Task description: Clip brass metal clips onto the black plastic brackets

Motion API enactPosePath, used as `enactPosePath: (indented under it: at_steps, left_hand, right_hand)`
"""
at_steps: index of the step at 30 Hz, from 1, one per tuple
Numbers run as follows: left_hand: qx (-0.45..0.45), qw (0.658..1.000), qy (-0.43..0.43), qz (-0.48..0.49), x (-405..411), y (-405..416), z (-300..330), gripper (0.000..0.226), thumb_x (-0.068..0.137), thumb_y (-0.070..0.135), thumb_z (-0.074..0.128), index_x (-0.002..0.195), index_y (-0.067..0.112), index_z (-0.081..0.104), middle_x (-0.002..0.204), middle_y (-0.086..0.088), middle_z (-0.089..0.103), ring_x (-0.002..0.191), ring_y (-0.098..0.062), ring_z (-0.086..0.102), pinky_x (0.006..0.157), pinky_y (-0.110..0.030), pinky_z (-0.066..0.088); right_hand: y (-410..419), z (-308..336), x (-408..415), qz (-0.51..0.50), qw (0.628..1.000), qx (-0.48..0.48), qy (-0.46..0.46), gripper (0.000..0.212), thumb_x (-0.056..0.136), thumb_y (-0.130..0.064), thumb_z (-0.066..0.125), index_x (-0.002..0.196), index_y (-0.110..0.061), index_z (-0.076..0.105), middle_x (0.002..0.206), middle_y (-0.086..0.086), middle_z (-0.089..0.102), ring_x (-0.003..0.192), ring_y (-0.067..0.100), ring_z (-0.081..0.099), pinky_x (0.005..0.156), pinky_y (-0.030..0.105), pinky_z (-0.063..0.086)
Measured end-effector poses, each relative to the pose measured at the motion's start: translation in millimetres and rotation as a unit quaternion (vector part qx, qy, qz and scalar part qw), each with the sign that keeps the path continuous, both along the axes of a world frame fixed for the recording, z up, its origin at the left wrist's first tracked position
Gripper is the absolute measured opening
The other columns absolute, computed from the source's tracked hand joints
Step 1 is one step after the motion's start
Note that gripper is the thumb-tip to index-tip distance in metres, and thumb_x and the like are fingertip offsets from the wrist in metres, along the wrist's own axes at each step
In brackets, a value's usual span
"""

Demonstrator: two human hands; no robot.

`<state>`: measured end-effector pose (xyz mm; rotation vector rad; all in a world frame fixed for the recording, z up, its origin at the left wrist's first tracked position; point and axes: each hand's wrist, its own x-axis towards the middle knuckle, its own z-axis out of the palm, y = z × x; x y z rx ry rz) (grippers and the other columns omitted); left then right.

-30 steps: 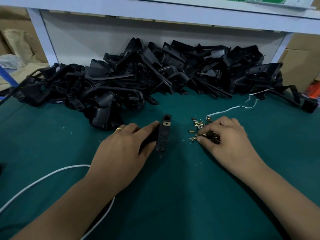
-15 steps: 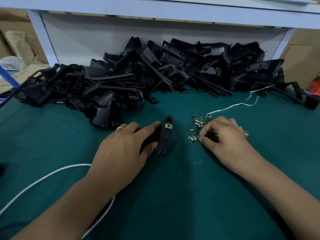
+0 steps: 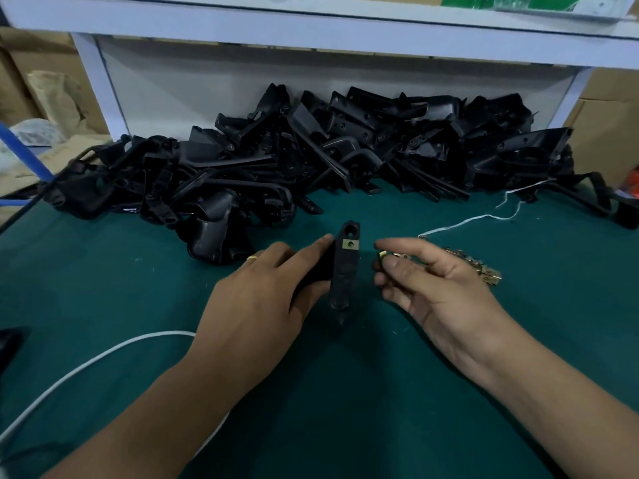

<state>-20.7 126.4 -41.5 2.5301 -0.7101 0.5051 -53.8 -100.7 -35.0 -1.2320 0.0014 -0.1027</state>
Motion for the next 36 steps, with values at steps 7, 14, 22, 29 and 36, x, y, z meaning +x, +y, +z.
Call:
enactPosePath:
  at_steps: [7, 14, 22, 29, 36]
  left_hand:
    - [-0.014, 1.000, -0.022, 0.004, -1, -1, 1, 0.060, 0.096, 0.060, 0.031, 0.152, 0.044, 0.040, 0.110, 0.011, 0.058, 0.093, -0.020, 0.061, 0.063, -0.041, 0.054]
    - [-0.064, 0.997, -0.045, 0.011, 2, -2, -3, 0.058, 0.094, 0.041, 0.063, 0.150, 0.039, 0.048, 0.101, 0.007, 0.057, 0.080, -0.018, 0.060, 0.062, -0.042, 0.057]
    - [-0.070, 0.996, -0.057, 0.021, 2, -1, -4, 0.056, 0.094, 0.045, 0.060, 0.149, 0.040, 0.049, 0.099, 0.008, 0.056, 0.077, -0.017, 0.057, 0.058, -0.043, 0.055]
    - [-0.085, 0.995, -0.055, 0.013, 3, 2, -5, 0.057, 0.094, 0.047, 0.057, 0.149, 0.039, 0.050, 0.098, 0.007, 0.056, 0.077, -0.018, 0.057, 0.059, -0.043, 0.054]
    - [-0.074, 0.995, -0.062, 0.001, 7, 7, -8, 0.055, 0.092, 0.041, 0.063, 0.146, 0.043, 0.053, 0.099, 0.011, 0.057, 0.081, -0.015, 0.057, 0.059, -0.040, 0.054]
  right_hand:
    - [6, 1, -4, 0.043, 0.997, 0.062, 0.032, 0.020, 0.081, -0.006, 0.076, 0.101, -0.002, 0.075, 0.106, 0.028, 0.074, 0.094, 0.035, 0.077, 0.077, 0.034, 0.063]
    - [20, 0, -11, 0.044, 0.998, 0.048, 0.025, 0.024, 0.082, -0.011, 0.077, 0.105, -0.005, 0.079, 0.108, 0.026, 0.076, 0.092, 0.031, 0.077, 0.076, 0.032, 0.062]
    - [20, 0, -13, 0.071, 0.997, 0.021, 0.002, 0.019, 0.090, -0.010, 0.074, 0.108, -0.003, 0.074, 0.111, 0.030, 0.073, 0.099, 0.040, 0.075, 0.082, 0.040, 0.062]
    - [23, 1, -15, 0.066, 0.998, -0.006, -0.018, 0.022, 0.088, -0.007, 0.073, 0.106, 0.005, 0.071, 0.105, 0.032, 0.074, 0.093, 0.040, 0.076, 0.077, 0.041, 0.063]
    - [21, 0, -17, 0.040, 0.992, -0.116, -0.043, 0.014, 0.084, -0.004, 0.076, 0.095, 0.005, 0.073, 0.091, 0.027, 0.076, 0.081, 0.038, 0.077, 0.071, 0.039, 0.064]
